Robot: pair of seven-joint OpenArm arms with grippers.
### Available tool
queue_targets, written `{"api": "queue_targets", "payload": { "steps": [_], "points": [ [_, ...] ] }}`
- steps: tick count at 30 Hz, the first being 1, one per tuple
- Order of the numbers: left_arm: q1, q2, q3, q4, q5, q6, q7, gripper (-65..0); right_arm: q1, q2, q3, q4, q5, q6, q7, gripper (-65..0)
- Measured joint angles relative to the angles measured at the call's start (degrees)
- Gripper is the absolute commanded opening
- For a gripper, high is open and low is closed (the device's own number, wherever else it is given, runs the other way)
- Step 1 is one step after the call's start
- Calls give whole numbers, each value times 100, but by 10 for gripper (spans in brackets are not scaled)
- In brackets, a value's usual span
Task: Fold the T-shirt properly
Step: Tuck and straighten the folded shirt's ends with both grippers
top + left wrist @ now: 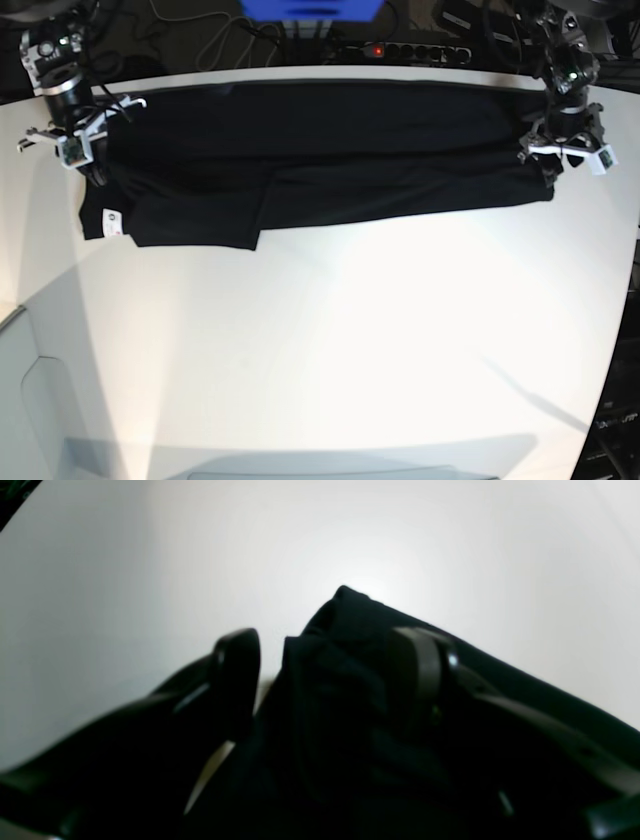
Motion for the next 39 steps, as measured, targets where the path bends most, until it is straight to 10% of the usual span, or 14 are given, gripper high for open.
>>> {"api": "queue_targets", "payload": {
  "steps": [7, 16, 22, 28, 34, 39],
  "points": [
    [0, -2, 0, 13, -17, 0, 0, -269, 50, -103, -586, -2, -2, 2, -2, -643],
    [11, -17, -11, 13, -20, -2, 0, -269, 1014, -109, -868, -435, -15, 24, -1381, -392],
    [92, -15, -22, 146, -17, 0, 0, -269, 1281, -92, -883, -636, -22, 26, -1574, -369],
    [76, 0, -225, 227, -17, 0, 0, -269, 1405, -94, -896, -1134, -39, 26, -1591, -385],
    [76, 2, -223, 227, -20, 0, 0, -269, 1388, -94, -894, -1185, -39, 26, -1589, -639],
    [72, 4, -223, 227, -24, 0, 0, -269, 1318, -94, -848, -997, -39, 26, -1578, -650]
  ]
}}
